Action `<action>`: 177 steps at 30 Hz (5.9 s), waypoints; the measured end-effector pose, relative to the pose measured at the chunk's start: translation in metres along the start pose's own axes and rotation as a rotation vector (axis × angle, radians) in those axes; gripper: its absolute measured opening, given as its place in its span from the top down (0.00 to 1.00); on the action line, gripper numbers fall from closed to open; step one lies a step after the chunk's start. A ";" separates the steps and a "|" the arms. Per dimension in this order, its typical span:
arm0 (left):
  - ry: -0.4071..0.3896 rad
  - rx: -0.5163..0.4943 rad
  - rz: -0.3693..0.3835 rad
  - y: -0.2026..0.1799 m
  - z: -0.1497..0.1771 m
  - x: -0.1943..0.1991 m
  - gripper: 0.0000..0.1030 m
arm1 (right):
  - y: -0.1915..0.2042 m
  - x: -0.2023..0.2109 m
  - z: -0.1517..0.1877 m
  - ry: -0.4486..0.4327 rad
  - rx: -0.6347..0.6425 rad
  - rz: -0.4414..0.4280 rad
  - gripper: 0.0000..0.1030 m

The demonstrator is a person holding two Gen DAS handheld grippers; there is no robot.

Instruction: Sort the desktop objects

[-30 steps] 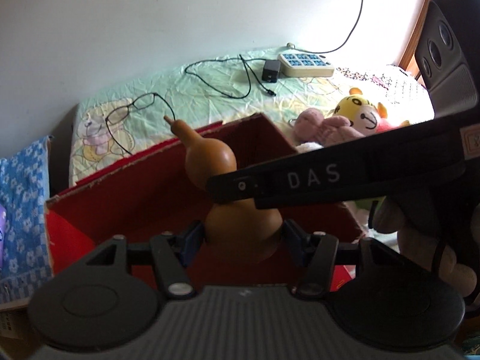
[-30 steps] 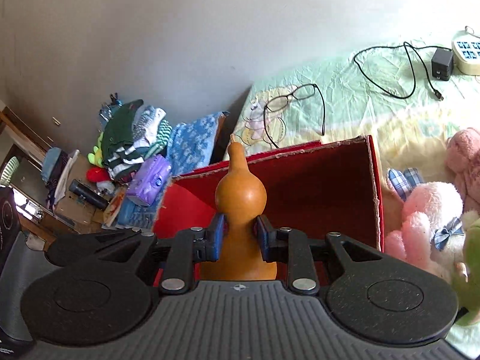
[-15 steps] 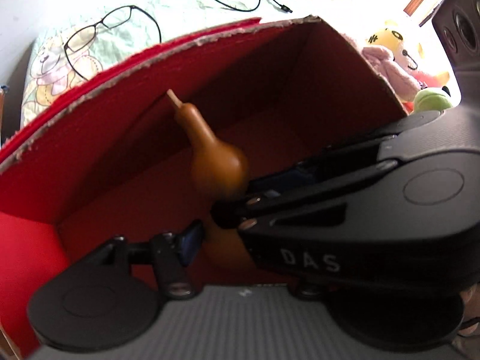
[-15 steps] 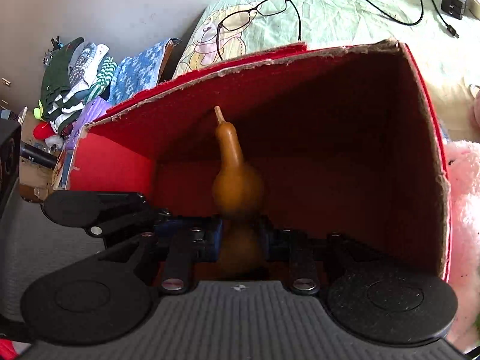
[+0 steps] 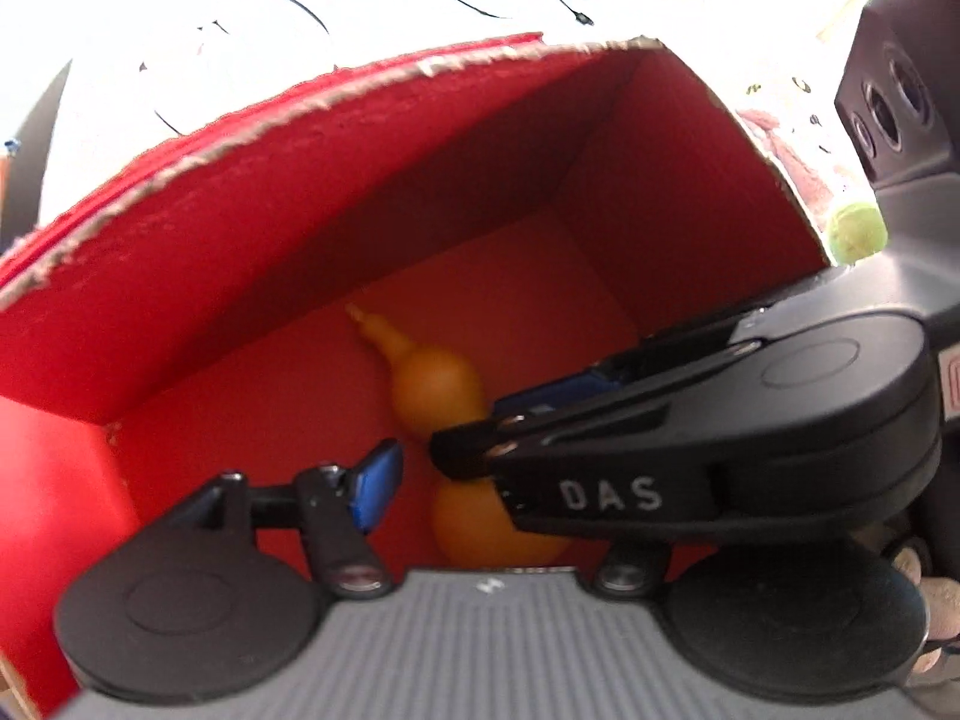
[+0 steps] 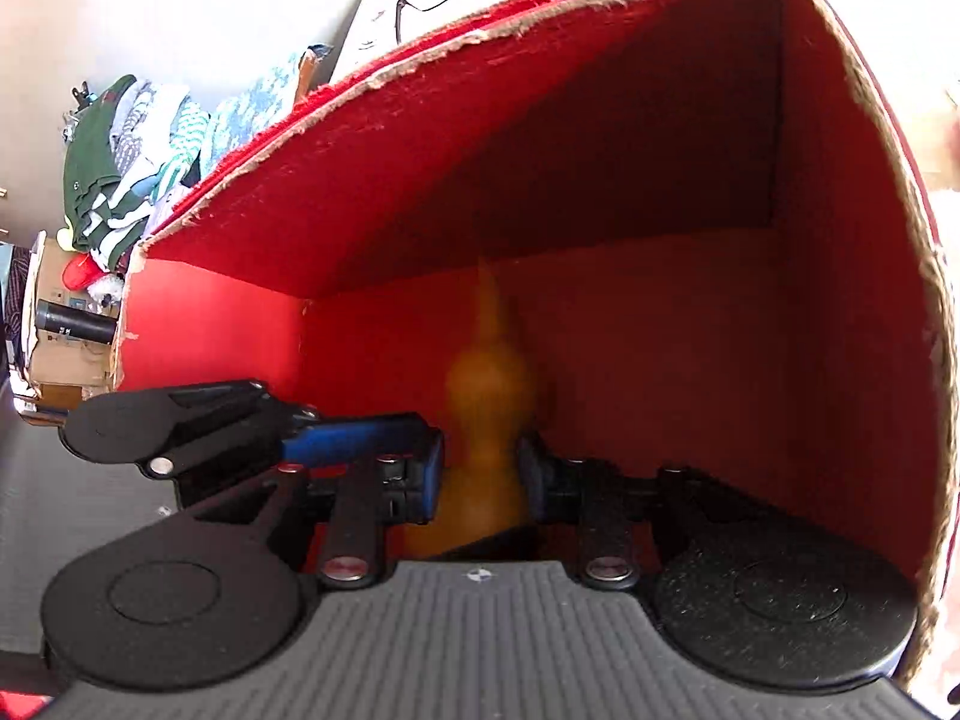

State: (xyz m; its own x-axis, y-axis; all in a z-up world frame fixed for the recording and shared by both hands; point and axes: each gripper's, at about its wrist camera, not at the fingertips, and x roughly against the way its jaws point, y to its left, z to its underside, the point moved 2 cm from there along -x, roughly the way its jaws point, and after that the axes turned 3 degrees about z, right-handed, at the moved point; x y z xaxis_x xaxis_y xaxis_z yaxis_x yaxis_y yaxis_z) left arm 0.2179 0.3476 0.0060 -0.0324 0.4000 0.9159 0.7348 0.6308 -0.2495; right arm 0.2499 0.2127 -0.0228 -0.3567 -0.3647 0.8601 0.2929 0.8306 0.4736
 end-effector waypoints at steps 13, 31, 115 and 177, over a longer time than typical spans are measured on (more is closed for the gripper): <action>-0.104 -0.010 0.017 0.017 0.028 0.059 0.41 | 0.036 -0.009 -0.011 0.102 -0.027 0.049 0.75; -0.124 0.000 0.062 0.029 0.045 0.064 0.41 | 0.021 0.028 0.009 0.030 0.072 0.198 0.73; -0.136 -0.020 -0.028 -0.184 0.118 -0.009 0.37 | -0.112 0.065 0.178 -0.253 -0.125 -0.102 0.53; -0.438 -0.212 -0.144 -0.222 0.048 0.100 0.25 | -0.084 0.192 0.133 -0.492 0.072 -0.157 0.58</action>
State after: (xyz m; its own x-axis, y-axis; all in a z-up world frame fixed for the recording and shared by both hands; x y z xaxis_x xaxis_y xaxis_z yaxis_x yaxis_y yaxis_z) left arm 0.0196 0.2795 0.1380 -0.3910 0.5894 0.7069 0.8222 0.5689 -0.0196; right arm 0.0384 0.1292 0.0775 -0.7712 -0.2604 0.5809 0.1472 0.8149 0.5607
